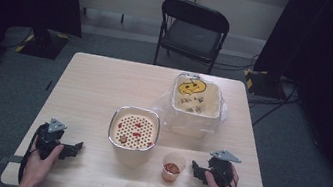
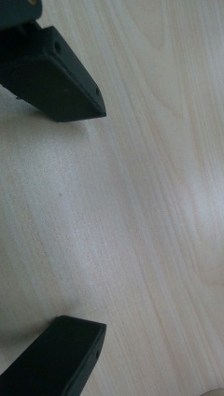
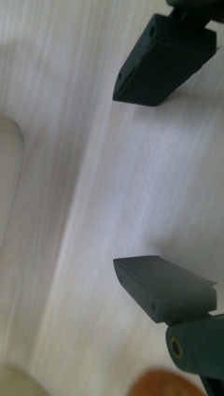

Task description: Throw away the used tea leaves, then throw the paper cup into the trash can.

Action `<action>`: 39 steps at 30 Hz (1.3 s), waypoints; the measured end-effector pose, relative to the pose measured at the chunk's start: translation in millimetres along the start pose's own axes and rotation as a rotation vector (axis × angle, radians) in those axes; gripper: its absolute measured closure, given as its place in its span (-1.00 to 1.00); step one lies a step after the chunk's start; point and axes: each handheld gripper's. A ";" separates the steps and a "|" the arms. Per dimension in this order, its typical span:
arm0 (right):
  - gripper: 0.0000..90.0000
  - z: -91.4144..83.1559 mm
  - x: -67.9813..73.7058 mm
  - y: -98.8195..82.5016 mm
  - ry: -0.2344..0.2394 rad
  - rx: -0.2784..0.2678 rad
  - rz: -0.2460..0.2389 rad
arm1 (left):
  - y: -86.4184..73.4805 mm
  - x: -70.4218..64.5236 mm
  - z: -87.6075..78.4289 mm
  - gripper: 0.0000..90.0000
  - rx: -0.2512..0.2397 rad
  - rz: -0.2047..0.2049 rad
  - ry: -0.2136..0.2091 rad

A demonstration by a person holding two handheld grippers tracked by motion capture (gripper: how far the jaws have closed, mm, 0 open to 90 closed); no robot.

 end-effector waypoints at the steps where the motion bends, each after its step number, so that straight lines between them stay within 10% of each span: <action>1: -0.64 0.0 0.0 0.0 0.000 0.000 0.000 | 0.0 0.0 0.0 -1.00 0.000 0.000 0.000; 21: -0.42 -40.6 47.8 -7.4 0.284 0.016 -0.148 | 0.0 0.0 0.1 -1.00 0.000 0.000 0.000; 39: -0.47 -2.1 79.3 9.4 0.384 0.002 -0.191 | 0.0 0.0 0.0 -1.00 0.000 0.000 0.000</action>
Point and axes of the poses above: each handheld gripper's, and its own axes: z roughly forward along the jaws, y roughly out of its top, x roughly to its left, and after that the axes turned 11 degrees about y, right-handed
